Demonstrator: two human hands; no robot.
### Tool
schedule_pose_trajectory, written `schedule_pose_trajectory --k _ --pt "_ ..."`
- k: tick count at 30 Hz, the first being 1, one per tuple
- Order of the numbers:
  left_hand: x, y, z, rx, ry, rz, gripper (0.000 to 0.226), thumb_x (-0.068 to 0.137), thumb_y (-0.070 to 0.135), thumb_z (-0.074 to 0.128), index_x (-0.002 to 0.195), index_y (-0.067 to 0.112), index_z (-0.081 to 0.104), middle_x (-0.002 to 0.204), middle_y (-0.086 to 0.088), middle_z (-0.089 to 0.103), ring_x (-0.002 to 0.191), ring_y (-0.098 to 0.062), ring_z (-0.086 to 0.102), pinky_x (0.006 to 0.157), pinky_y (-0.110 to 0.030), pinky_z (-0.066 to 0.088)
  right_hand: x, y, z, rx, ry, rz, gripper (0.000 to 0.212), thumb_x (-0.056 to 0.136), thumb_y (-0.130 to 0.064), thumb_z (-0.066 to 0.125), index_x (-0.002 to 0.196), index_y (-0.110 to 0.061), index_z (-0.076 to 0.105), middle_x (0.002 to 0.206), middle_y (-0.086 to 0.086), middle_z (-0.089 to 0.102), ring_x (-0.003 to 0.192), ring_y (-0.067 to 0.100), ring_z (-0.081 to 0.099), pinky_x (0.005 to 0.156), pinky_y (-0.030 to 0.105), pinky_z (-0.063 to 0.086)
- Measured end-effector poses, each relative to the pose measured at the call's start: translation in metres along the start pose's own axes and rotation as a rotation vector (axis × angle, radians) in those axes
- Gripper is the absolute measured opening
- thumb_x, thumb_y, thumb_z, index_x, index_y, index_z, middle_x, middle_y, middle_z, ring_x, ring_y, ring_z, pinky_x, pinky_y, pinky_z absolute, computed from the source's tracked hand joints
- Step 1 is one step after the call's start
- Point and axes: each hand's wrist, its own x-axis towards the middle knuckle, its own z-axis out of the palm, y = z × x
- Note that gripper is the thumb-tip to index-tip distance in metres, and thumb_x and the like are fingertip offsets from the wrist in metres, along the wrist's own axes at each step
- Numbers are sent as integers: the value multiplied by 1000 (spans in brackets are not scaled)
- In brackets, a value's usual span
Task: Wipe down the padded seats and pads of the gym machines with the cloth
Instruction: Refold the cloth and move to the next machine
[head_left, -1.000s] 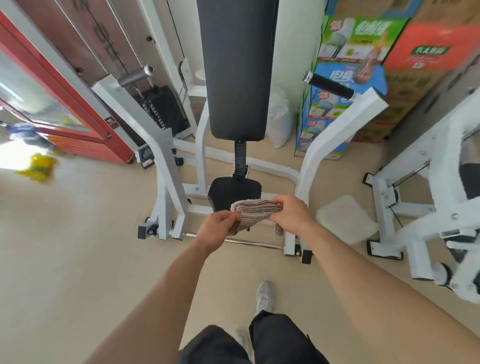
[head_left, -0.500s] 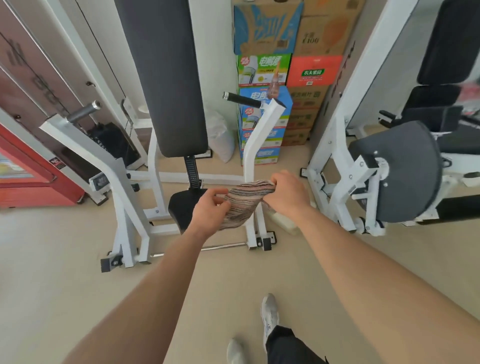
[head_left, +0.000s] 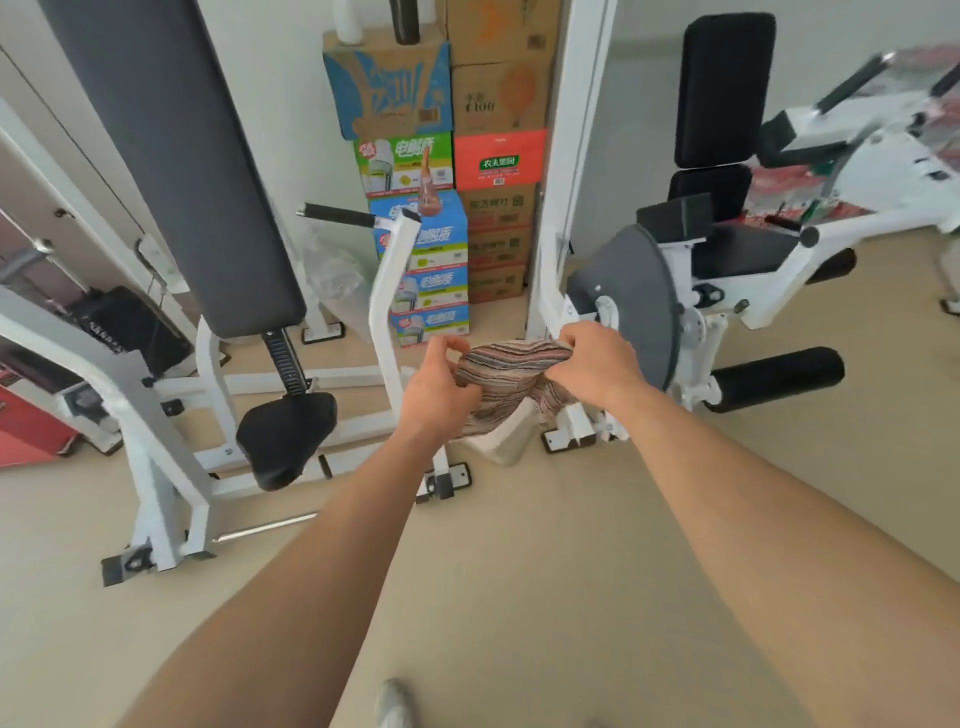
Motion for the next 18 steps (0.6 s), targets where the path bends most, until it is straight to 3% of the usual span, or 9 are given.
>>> schedule_pose_trajectory --k 5,8,12,15,18 --pt "-12 83 100 86 10 60 52 83 11 66 131 24 52 74 13 51 86 -23 61 77 -30 47 -6 109 -74 102 57 12 13 73 -12 65 72 -5 55 72 12 63 71 31 59 63 38 46" --pt "-13 129 149 108 -9 105 46 87 14 65 131 24 55 75 12 50 90 -22 61 84 -33 50 -4 165 -116 140 53 31 16 77 -9 64 69 -13 51 69 9 57 66 25 53 58 34 39" --pt "-1 183 203 116 -28 186 35 90 19 66 123 30 63 72 11 55 83 -19 60 79 -33 52 9 234 -160 204 50 78 10 84 -12 63 76 -9 58 76 9 65 74 25 63 66 39 50" --pt "16 220 244 139 -49 203 23 91 27 66 113 29 70 82 5 61 86 -19 61 74 -29 48 24 283 -190 233 71 108 10 88 -14 62 82 -6 59 81 13 65 74 22 60 64 34 45" --pt "36 256 289 134 -94 222 21 92 29 65 111 27 72 91 3 64 85 -16 60 71 -25 43 46 330 -217 268 56 129 5 92 -14 61 90 -9 62 85 6 65 74 14 58 57 26 39"
